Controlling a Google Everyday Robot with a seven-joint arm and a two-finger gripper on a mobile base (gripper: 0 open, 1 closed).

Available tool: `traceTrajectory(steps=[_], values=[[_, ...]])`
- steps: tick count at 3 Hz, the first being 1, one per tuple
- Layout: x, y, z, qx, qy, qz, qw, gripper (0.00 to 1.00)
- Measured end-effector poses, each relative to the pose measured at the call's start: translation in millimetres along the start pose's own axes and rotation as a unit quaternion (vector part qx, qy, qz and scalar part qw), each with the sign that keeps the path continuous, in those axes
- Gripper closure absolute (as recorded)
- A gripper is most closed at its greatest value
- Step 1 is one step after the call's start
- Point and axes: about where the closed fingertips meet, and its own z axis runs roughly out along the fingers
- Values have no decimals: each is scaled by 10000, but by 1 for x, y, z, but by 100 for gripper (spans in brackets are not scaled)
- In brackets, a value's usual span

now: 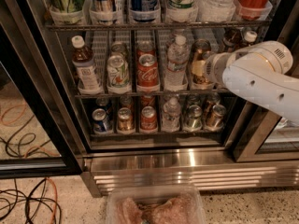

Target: Pick orange can from middle shelf of fridge

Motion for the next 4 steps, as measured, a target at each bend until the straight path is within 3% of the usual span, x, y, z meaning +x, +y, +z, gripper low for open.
traceTrajectory(steps=[1,4], values=[[1,4,-2,-54,36,9,10000,100],[2,12,-15,-253,220,148,9993,100]])
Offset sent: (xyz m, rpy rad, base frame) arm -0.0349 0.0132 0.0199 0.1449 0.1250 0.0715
